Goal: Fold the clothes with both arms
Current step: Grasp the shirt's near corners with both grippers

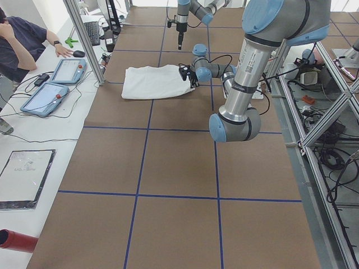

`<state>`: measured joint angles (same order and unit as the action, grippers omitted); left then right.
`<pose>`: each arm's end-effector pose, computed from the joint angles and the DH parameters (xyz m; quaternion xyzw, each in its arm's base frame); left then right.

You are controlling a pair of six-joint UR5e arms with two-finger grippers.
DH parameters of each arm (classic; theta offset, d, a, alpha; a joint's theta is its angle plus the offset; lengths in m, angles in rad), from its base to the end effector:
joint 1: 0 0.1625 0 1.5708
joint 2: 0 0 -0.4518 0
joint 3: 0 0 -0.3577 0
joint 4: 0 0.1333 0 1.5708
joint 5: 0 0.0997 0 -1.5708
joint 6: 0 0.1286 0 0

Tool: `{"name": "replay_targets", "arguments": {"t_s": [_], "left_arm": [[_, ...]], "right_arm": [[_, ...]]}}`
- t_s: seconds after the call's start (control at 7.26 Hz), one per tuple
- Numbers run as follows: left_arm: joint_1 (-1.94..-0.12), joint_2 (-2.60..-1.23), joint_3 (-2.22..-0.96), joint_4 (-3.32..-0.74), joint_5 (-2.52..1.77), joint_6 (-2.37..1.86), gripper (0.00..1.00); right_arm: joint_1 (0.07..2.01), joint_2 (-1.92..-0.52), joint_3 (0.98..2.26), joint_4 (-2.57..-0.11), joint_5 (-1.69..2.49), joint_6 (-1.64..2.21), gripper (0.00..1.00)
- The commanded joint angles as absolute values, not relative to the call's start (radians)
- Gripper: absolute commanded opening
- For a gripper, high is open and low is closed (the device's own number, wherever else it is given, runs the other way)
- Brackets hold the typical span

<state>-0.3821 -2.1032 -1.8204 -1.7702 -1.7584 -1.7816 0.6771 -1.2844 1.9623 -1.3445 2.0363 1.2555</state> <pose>0.5564 -0.3414 0.2870 -0.0422 0.4745 -0.2143 0.8527 -0.3877 -0.4086 0.3643 0.0199 -0.4726 0.0584 0.8791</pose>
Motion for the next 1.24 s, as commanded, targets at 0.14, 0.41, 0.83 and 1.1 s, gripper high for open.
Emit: {"name": "replay_targets", "arguments": {"t_s": [0.14,0.41,0.83,1.1], "left_arm": [[-0.413,-2.103,-1.839,-1.769,-1.792,-1.778,0.0],[-0.417,-2.102,-1.839,-1.769,-1.795,-1.76,0.0],[-0.417,-2.103,-1.835,-1.772,-1.796,-1.759,0.0],[-0.417,-2.103,-1.833,-1.775,-1.795,-1.759,0.0]], "right_arm": [[0.511,-1.235,1.962,-1.429,1.89,1.57,1.0],[0.368,-1.167,1.951,-1.549,1.763,1.748,1.0],[0.298,-1.142,1.878,-1.542,1.704,1.895,1.0],[0.299,-1.098,1.81,-1.534,1.665,2.004,1.0]]}}
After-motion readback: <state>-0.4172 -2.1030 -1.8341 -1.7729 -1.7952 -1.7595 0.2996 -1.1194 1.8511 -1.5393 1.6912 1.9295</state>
